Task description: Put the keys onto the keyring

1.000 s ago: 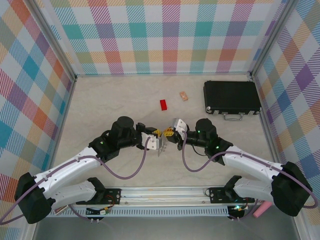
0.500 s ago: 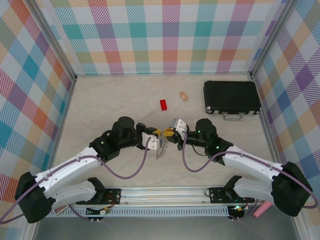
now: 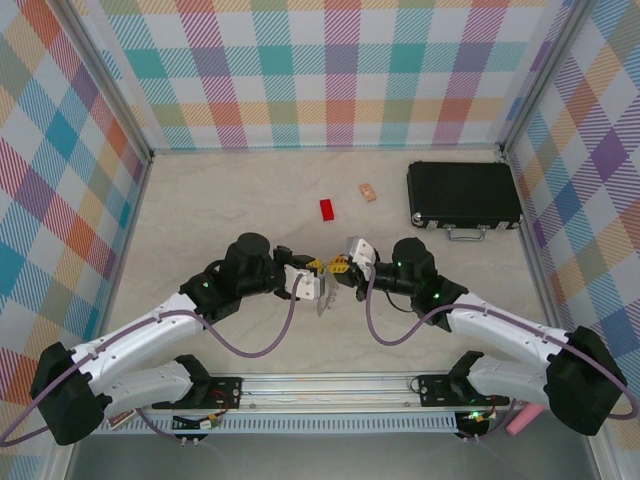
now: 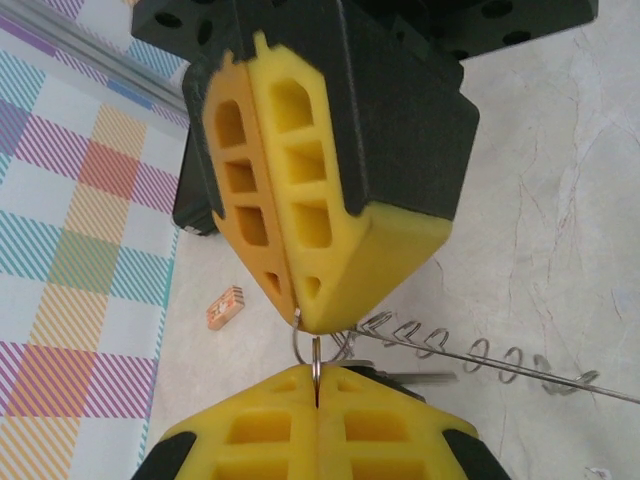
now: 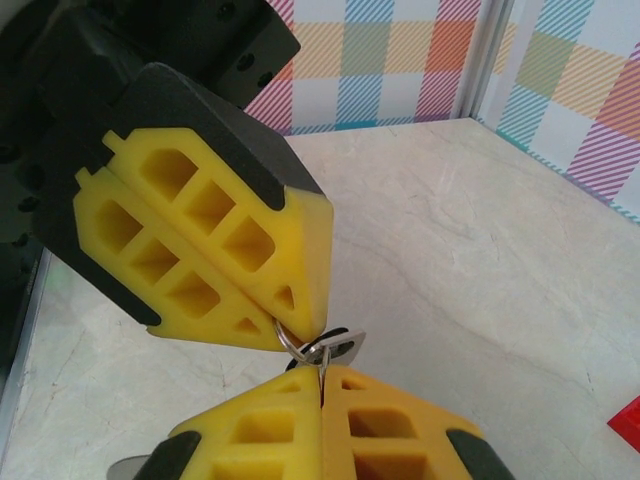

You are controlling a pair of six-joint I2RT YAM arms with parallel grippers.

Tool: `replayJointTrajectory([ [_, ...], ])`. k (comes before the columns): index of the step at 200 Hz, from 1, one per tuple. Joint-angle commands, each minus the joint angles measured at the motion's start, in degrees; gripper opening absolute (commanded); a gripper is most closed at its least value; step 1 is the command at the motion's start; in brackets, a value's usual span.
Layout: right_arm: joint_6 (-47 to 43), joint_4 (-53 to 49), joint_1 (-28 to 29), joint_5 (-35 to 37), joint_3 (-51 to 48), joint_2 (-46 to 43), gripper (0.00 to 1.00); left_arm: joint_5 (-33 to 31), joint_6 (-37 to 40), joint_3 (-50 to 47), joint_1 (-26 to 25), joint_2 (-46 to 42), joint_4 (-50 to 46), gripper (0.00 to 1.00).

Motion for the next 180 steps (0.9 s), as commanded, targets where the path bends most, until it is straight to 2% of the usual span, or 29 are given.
replayJointTrajectory([
  [1, -0.4, 4.1, 0.7, -2.7, 0.1, -2.7, 0.00, -0.3, -0.1, 0.0, -0.5, 0.7, 0.3, 0.00],
  [85, -0.4, 4.8, 0.7, -1.9, -0.4, -2.8, 0.00, -0.1, -2.3, -0.7, -0.5, -0.3, 1.9, 0.00],
  [133, -1.0, 7.4, 0.6, 0.7, -1.6, -2.4, 0.00, 0.2, -10.2, -2.1, -0.3, -2.7, 6.2, 0.00],
  [180, -1.1, 8.6, 0.6, 2.2, -2.2, -2.4, 0.00, 2.9, -14.0, -3.9, 1.2, -4.5, 8.8, 0.00],
])
